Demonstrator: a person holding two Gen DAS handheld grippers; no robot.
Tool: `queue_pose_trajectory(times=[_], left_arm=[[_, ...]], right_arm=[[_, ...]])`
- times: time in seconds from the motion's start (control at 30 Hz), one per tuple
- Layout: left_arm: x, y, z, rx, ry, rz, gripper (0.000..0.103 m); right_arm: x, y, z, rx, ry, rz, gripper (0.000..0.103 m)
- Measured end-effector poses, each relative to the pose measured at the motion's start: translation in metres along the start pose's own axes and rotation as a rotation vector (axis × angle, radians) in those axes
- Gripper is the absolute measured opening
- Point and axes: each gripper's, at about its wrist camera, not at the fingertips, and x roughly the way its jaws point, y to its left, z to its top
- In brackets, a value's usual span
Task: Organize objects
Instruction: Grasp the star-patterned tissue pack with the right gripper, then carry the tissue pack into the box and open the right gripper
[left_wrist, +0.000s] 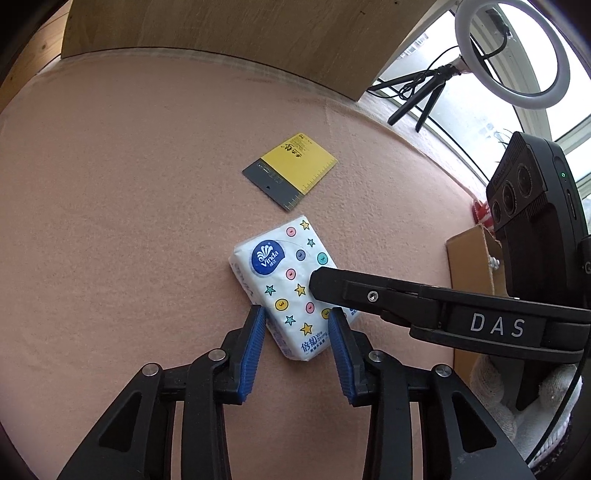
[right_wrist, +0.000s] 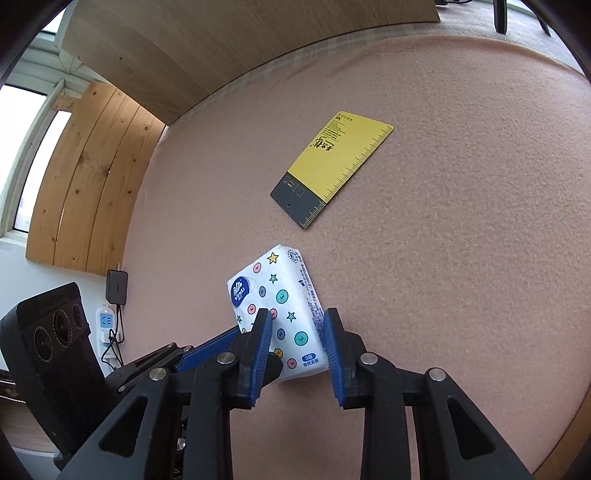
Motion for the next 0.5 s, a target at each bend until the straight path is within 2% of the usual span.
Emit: queue_pose_trajectory(times=[0.2, 0.5], left_arm=[[-0.005, -0.009, -0.001, 0.003, 0.007, -0.041, 0.036], [-0.018, -0.054, -0.007, 0.096, -0.005, -0.084, 0.036]], right_arm=[[-0.005, -0.001, -0.009, 0.018, -0.012, 0.01, 0.026], [-0.043, -0.011, -0.032, 0.067, -0.101, 0.018, 0.025]])
